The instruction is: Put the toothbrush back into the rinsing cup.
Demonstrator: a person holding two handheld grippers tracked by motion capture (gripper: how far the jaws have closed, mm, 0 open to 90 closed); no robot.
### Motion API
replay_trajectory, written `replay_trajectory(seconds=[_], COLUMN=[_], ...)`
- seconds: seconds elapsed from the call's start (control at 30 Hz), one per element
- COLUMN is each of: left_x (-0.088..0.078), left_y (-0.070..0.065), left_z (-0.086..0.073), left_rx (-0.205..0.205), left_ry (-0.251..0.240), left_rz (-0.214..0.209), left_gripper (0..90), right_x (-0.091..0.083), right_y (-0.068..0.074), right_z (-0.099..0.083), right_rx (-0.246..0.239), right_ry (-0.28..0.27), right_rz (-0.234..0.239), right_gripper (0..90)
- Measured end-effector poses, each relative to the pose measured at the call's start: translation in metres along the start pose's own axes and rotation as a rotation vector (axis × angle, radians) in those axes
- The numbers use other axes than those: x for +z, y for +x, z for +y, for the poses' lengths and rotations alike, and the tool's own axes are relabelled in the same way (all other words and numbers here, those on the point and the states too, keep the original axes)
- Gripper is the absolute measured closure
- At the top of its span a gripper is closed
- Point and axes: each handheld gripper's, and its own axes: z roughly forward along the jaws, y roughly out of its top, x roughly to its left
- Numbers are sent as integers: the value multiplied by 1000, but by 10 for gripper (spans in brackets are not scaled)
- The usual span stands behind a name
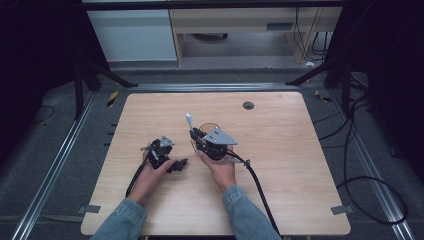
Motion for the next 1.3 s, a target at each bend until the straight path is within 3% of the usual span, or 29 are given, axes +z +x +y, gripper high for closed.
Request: replay_trajectory(seconds=[0.77, 1.3], left_x=[0, 0], left_y=[0, 0], left_z=[0, 0], left_rx=[0, -1], left_ry=[1, -2], left_rz=[-1, 0], left_gripper=[0, 0], right_x=[1, 2], right_y=[2, 2], right_z=[-10, -9], right_rx=[-12, -51], right_ry=[-18, 50], right_rz=[-10, 2], right_gripper=[794, 790])
